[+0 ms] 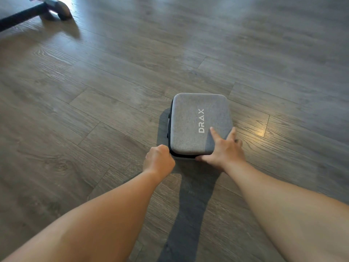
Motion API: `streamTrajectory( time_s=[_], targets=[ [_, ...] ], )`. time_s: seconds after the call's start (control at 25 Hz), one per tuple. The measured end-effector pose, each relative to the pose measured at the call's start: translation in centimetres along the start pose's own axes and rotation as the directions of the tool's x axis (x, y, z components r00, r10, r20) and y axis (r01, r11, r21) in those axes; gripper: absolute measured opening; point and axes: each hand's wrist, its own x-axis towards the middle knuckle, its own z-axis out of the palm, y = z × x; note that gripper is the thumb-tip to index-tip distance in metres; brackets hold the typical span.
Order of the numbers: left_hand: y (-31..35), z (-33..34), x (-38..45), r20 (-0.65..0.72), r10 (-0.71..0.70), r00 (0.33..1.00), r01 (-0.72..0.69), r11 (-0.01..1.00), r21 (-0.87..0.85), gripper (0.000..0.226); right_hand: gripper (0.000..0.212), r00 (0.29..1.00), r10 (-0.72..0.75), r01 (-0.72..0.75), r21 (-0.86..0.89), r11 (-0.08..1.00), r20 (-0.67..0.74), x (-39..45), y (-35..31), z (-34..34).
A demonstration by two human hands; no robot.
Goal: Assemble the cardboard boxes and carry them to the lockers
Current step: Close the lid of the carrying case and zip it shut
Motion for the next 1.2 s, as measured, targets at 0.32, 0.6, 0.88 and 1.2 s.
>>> streamTrajectory(
  time_s=[0.32,0.6,0.88,1.2],
  targets=[
    [0.4,-0.8,0.3,0.027,0.066,0.997,-0.066,0.998,-0.007,0.034,0.124,0.977,0.200,-0.182,0.186,0.965,-0.078,-0.9,-3.0,1.4],
    [2.1,1.1,-1.7,0.099,0.085,0.991,-0.090,0.995,0.050,0.020,0.100,0.986,0.164,-0.148,0.263,0.953,-0.040,-3.7,-7.1,3.4],
    [-1.9,-1.2,1.3,0.026,-0.008,1.000,0.008,1.000,0.010,0.018,0.049,0.811,-0.579,0.570,-0.106,0.815,-0.087,-3.5,-2.7,2.8],
    [-2.7,-1.4,2.1,0.085,0.181,0.980,-0.192,0.971,0.143,0.019,0.086,0.775,-0.626,0.584,-0.478,0.657,0.087,-0.5,-3.1,0.5]
  ],
)
